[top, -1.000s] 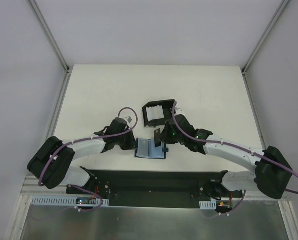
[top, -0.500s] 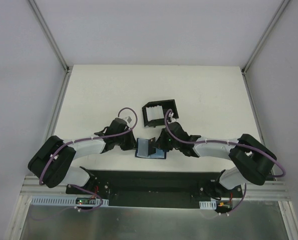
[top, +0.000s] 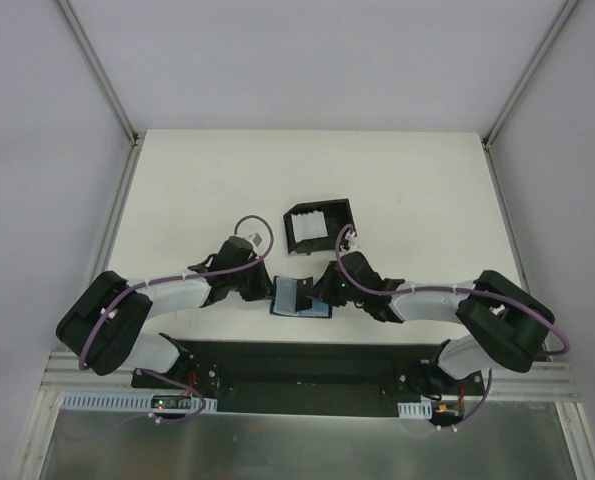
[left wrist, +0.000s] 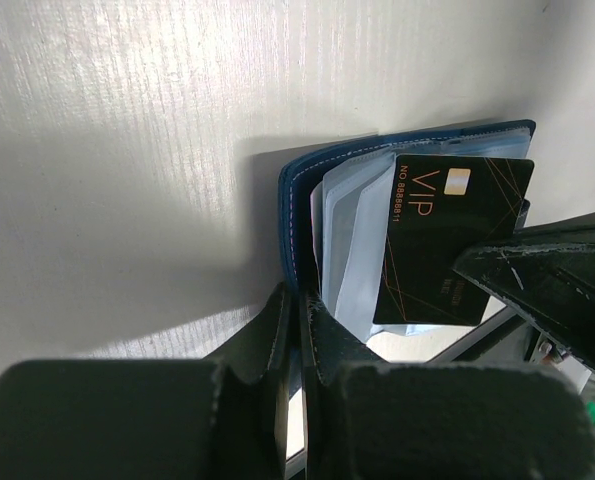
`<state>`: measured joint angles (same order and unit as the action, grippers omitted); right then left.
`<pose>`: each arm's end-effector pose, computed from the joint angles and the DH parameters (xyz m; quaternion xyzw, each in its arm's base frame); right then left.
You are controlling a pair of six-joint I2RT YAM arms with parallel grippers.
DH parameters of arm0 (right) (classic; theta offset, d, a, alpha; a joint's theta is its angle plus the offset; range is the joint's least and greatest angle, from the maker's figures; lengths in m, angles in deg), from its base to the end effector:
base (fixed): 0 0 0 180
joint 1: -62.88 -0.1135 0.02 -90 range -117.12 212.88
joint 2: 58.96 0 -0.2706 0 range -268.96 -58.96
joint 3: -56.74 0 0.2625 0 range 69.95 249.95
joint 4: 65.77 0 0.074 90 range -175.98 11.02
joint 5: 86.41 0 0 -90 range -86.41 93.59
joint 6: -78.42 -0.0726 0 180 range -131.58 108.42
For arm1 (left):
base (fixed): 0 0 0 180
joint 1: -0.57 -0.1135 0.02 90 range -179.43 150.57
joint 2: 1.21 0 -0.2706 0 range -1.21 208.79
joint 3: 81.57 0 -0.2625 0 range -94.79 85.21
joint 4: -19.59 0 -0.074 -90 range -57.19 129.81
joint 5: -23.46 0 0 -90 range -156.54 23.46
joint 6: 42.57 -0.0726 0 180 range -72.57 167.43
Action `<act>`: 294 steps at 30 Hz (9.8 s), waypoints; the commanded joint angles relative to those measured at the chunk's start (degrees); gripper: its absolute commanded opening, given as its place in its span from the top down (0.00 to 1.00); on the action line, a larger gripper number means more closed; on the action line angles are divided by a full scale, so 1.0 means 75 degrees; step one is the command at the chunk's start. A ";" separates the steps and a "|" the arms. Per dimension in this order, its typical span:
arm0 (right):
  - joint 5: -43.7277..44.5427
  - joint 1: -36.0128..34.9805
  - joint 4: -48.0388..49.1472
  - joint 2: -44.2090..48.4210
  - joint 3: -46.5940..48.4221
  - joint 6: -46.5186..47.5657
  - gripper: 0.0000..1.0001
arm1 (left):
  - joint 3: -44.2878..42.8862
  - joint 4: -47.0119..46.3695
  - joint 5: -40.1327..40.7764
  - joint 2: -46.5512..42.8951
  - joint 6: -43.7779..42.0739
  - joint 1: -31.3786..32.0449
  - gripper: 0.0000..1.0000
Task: Put the credit cards into the card holder
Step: Insert the credit card into the card holder, then pick up the credit card from the storage box, then turn over the card holder at the center of the board.
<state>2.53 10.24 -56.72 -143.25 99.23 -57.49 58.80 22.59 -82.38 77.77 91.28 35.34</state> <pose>0.1883 0.2488 0.1285 -0.0559 0.8760 0.3683 0.3064 0.2167 -0.1746 0.1158 -0.0162 0.9076 -0.3510 0.2297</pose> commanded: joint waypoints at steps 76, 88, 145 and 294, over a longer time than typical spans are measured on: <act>-0.0104 0.0152 -0.2570 -0.0151 0.1123 0.1094 0.53 | -0.0087 0.1257 0.1022 0.0684 -0.0351 0.0052 1.00; -0.0772 -0.0071 -0.2149 -0.1089 0.1873 0.1211 0.55 | -0.0099 0.1187 0.0893 0.0637 -0.0363 0.0052 1.00; -0.0725 0.2577 -0.7175 -0.2869 0.7744 0.5266 0.24 | -0.0099 0.0976 0.0799 -0.0019 -0.0047 0.0052 1.00; 0.0481 0.0621 -0.4691 0.0658 0.2049 0.2231 1.00 | -0.0064 0.0929 0.0682 0.0168 -0.0222 0.0052 1.00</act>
<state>7.18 15.00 -92.67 -136.39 114.29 -39.90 56.66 24.93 -79.56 78.86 91.41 35.47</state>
